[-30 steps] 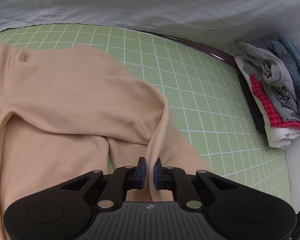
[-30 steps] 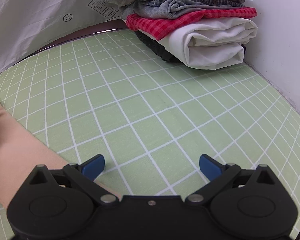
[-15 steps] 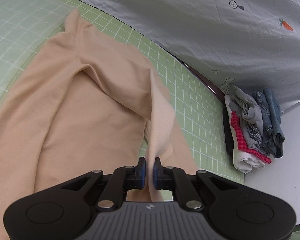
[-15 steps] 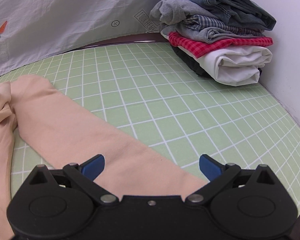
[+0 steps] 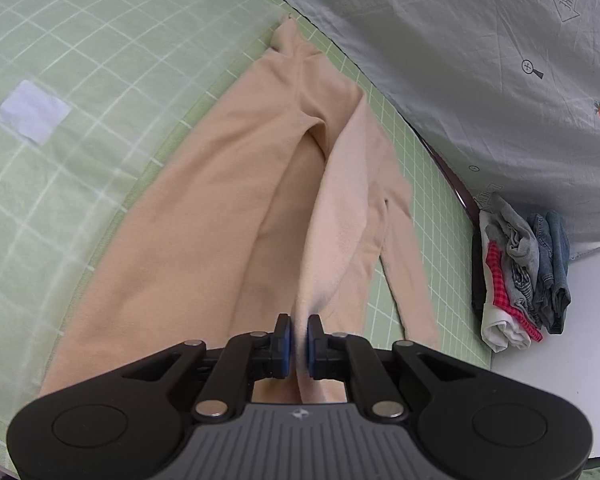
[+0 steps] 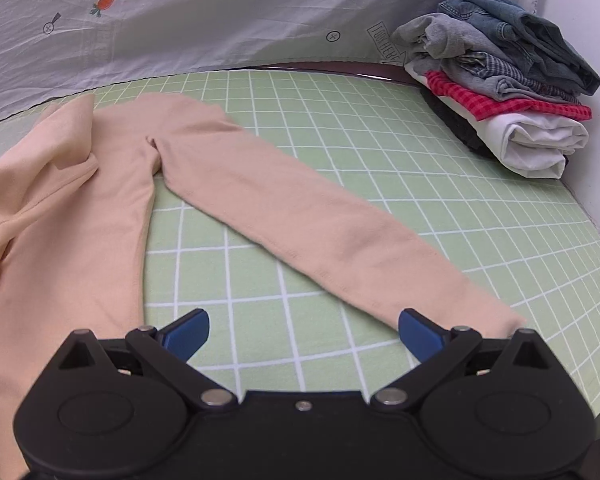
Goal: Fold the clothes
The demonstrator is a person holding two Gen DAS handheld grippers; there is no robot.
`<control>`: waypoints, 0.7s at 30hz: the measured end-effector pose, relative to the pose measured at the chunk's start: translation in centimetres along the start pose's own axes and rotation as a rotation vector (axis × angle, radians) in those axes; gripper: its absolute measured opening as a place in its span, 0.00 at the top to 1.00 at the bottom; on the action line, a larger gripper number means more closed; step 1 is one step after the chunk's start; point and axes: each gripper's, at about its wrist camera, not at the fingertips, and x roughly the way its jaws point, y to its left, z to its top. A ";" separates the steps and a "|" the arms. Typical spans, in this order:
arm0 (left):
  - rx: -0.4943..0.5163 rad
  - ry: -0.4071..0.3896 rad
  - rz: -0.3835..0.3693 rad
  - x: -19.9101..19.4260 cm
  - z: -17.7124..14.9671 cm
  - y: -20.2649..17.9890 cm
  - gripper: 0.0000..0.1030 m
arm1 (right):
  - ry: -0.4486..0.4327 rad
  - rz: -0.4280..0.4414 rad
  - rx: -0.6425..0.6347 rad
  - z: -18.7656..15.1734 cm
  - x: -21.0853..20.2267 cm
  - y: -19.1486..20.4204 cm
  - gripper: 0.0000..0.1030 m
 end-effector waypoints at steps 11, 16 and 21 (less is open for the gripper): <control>0.039 0.011 0.115 -1.0 0.6 4.6 0.83 | 0.017 -0.008 -0.041 -2.0 -2.1 3.5 0.01; 0.064 -0.019 0.168 -1.5 0.7 5.4 0.84 | 0.023 -0.024 -0.048 -2.7 -2.7 4.3 0.01; 0.073 -0.057 0.199 -2.7 1.2 6.3 0.84 | 0.014 -0.020 -0.025 -2.8 -3.3 4.8 0.01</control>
